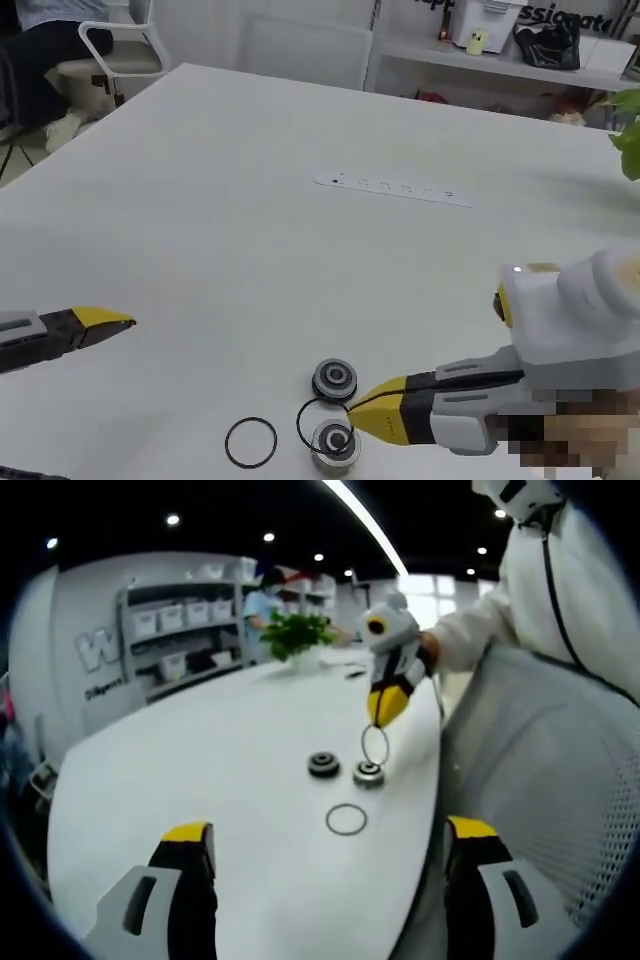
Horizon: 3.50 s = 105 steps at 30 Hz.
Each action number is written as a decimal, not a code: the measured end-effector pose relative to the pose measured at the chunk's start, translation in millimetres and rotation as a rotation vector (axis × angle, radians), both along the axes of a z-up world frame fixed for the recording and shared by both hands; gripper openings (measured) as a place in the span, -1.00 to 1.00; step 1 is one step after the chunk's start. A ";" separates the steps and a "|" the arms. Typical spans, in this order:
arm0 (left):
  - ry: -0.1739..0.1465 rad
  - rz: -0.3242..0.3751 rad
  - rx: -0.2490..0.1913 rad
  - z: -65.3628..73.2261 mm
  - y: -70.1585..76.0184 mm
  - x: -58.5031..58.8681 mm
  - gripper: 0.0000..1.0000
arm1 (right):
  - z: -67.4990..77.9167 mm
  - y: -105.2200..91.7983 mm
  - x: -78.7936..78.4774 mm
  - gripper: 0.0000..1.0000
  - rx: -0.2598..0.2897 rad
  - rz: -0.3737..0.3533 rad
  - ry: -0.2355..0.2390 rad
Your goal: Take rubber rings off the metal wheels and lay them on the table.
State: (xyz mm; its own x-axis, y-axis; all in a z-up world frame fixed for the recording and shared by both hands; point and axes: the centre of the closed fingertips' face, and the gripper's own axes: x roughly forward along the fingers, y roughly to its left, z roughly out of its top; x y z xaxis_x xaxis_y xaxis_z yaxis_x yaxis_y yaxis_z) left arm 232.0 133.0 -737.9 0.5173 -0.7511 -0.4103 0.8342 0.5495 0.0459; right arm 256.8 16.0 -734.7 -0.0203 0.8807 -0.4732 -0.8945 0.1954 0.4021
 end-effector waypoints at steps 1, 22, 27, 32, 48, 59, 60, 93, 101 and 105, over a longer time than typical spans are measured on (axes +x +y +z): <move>0.002 0.001 -0.001 -0.5 -0.2 -0.2 0.92 | 1.0 1.9 0.4 -1.00 0.002 0.004 -0.001; 0.018 0.009 -0.014 -3.9 -3.3 -1.0 0.95 | -1.2 34.8 -4.3 -1.00 0.007 0.076 0.000; 0.019 0.009 -0.020 -3.6 -4.9 -0.7 0.95 | -5.4 39.5 -5.5 -1.00 0.000 0.088 0.005; 0.025 0.004 -0.021 -5.3 -6.7 -1.0 0.95 | -11.6 41.9 -6.7 -1.00 -0.012 0.099 0.010; 0.045 0.004 -0.026 -10.4 -6.5 -1.7 0.94 | -30.2 43.3 -2.2 -1.00 -0.049 0.120 0.005; 0.047 0.009 -0.025 -9.1 -6.6 -1.1 0.95 | -46.9 44.4 0.7 -1.00 -0.082 0.118 0.027; 0.046 0.008 -0.023 -8.7 -6.5 -1.1 0.95 | -47.7 44.4 1.4 -1.00 -0.084 0.116 0.026; 0.051 0.023 -0.025 -9.8 -1.7 -2.7 0.95 | -61.7 35.4 11.2 -0.93 -0.146 0.076 0.019; 0.050 0.027 -0.023 -9.5 -0.1 -2.7 0.95 | -55.5 27.1 14.2 -0.91 -0.137 0.058 0.013; 0.047 0.026 -0.022 -8.2 -1.4 -2.6 0.95 | -52.3 21.8 14.7 -0.88 -0.129 0.044 0.008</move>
State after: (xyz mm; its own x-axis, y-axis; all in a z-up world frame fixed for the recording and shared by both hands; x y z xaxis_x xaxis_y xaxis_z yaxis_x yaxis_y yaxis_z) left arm 229.4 131.6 -746.1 0.5169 -0.7471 -0.4179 0.8208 0.5712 -0.0060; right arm 271.6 37.8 -787.0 -0.0620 0.8107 -0.5821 -0.9001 0.2067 0.3836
